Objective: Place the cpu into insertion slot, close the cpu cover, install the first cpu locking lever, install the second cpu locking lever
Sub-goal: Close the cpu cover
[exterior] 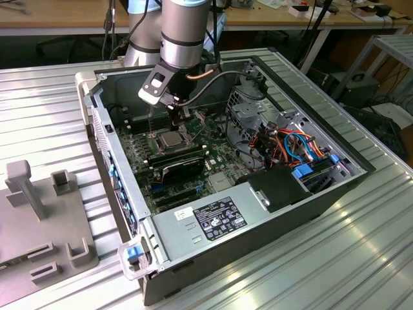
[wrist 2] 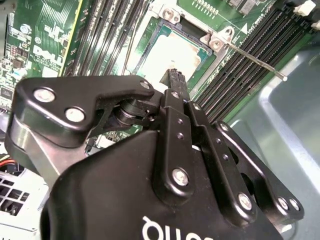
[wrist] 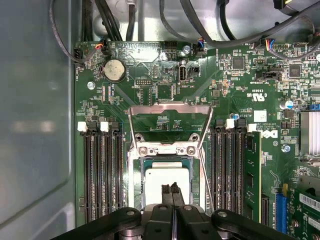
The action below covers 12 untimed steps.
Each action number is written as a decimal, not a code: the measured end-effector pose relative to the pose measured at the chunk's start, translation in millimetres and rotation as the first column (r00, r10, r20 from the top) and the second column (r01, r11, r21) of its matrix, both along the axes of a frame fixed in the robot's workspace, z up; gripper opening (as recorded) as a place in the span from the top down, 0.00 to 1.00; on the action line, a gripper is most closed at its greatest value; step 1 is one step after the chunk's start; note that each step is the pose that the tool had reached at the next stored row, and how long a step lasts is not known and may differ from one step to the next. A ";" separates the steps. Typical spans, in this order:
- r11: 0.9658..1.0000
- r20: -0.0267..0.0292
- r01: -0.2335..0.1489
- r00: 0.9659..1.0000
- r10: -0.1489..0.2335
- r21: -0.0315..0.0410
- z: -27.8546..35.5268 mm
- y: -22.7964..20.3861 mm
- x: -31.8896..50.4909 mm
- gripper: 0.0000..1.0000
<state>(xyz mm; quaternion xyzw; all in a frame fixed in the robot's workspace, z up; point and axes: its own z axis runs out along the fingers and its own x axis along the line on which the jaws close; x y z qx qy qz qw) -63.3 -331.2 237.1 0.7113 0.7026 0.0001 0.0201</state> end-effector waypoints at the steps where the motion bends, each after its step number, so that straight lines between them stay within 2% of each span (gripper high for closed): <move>1: 1.000 0.000 0.000 1.000 0.000 0.000 1.3 0.0 0.0 0.89; 8: 1.000 0.000 0.000 1.000 0.000 0.000 10.7 0.2 0.1 0.89; 10: 1.000 0.000 0.000 1.000 0.000 0.000 16.3 0.3 0.1 0.89; 12: 1.000 0.000 0.000 1.000 0.000 0.000 26.0 0.3 0.1 0.89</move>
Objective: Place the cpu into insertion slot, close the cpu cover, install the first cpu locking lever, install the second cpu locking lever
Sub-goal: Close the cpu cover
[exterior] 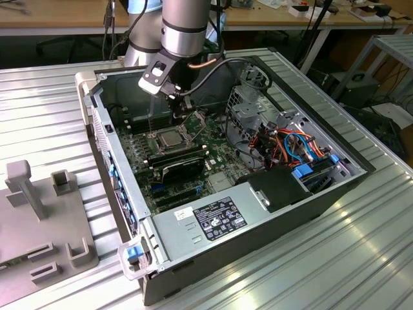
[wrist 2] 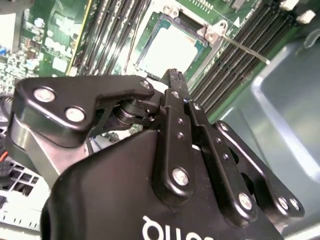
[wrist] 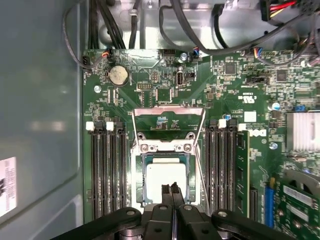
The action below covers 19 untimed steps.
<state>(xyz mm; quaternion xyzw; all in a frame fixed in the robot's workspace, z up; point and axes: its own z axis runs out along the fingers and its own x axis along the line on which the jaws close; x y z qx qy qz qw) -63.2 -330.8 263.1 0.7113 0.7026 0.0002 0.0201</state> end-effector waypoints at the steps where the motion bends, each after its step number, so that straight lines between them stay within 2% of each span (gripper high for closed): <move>1: 1.000 0.000 0.000 1.000 0.000 0.000 2.1 0.0 0.0 0.89; 2: 1.000 0.000 0.000 1.000 0.000 0.000 5.6 0.0 0.0 0.89; 3: 1.000 0.000 0.000 1.000 0.000 0.000 6.6 0.0 0.0 0.89; 14: 1.000 0.000 0.000 1.000 0.000 0.000 7.0 0.0 0.0 0.89; 19: 1.000 0.000 0.000 1.000 0.000 0.000 7.1 0.0 4.5 0.89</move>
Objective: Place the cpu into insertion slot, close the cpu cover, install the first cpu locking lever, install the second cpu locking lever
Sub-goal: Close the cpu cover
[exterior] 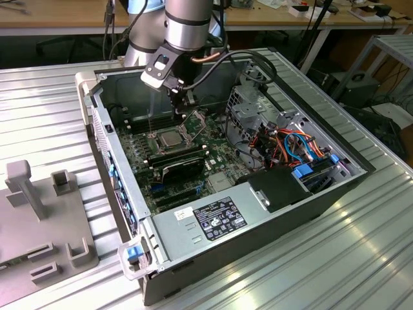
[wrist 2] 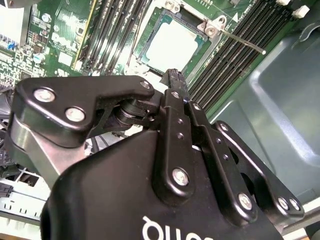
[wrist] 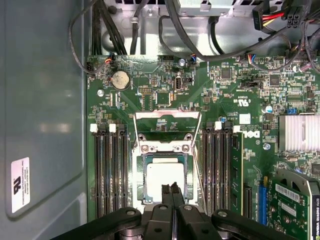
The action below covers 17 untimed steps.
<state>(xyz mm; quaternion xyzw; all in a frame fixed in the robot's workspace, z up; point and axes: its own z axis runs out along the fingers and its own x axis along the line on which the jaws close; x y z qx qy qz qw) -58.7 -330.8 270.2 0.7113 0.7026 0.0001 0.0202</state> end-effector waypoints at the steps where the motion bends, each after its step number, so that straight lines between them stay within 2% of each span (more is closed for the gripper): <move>1: 1.000 0.000 0.000 1.000 0.000 0.000 0.0 0.0 2.4 0.89; 4: 1.000 0.000 0.000 1.000 0.000 0.000 0.9 0.0 3.6 0.89; 6: 1.000 0.000 0.000 1.000 0.000 0.000 4.4 0.0 3.6 0.89; 9: 1.000 0.000 0.000 1.000 0.000 0.000 12.9 0.0 3.6 0.89; 11: 1.000 0.000 -0.001 1.000 0.001 0.000 15.2 0.0 4.4 0.89; 14: 1.000 0.000 -0.001 1.000 0.001 0.000 15.2 0.0 14.3 0.89; 16: 1.000 0.000 -0.001 1.000 0.001 0.000 14.8 0.1 29.4 0.89; 17: 1.000 0.000 -0.001 1.000 0.001 0.000 14.6 0.1 34.0 0.89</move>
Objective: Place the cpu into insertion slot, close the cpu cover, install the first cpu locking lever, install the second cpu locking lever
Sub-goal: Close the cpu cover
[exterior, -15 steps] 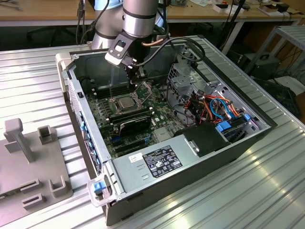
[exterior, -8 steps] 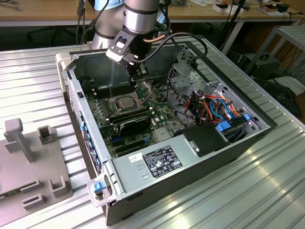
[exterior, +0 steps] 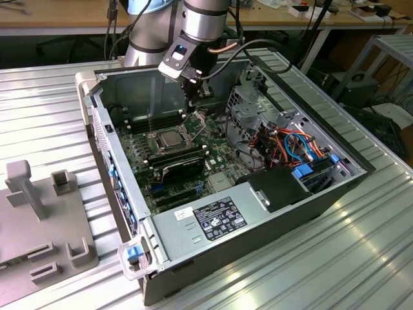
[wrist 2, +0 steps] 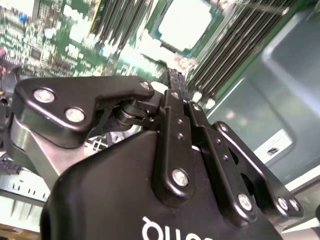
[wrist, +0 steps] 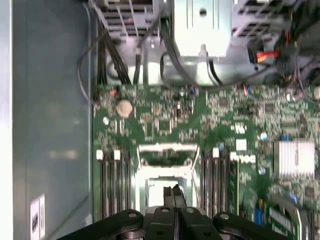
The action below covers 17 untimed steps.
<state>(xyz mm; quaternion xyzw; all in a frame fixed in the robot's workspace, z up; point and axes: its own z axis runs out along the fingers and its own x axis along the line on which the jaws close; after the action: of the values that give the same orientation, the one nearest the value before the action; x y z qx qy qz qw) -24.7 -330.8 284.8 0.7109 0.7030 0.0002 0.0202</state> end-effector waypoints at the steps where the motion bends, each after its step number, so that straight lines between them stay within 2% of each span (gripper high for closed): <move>1: 1.000 0.000 0.000 1.000 0.000 0.000 -0.2 0.0 4.5 0.89; 5: 1.000 0.000 0.000 1.000 0.000 0.000 -1.7 0.4 24.2 0.89; 7: 1.000 0.000 0.000 1.000 0.000 0.000 -3.6 0.8 38.8 0.89; 8: 1.000 0.000 0.000 1.000 0.000 0.000 -9.8 2.1 53.3 0.89; 14: 1.000 0.000 0.000 1.000 0.000 0.000 -24.4 6.8 57.3 0.89; 17: 1.000 0.000 0.000 1.000 0.000 0.000 -31.9 7.3 56.1 0.89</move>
<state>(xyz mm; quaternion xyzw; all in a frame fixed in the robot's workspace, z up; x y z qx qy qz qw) 31.4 -323.4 252.9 0.7109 0.7030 0.0001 0.0202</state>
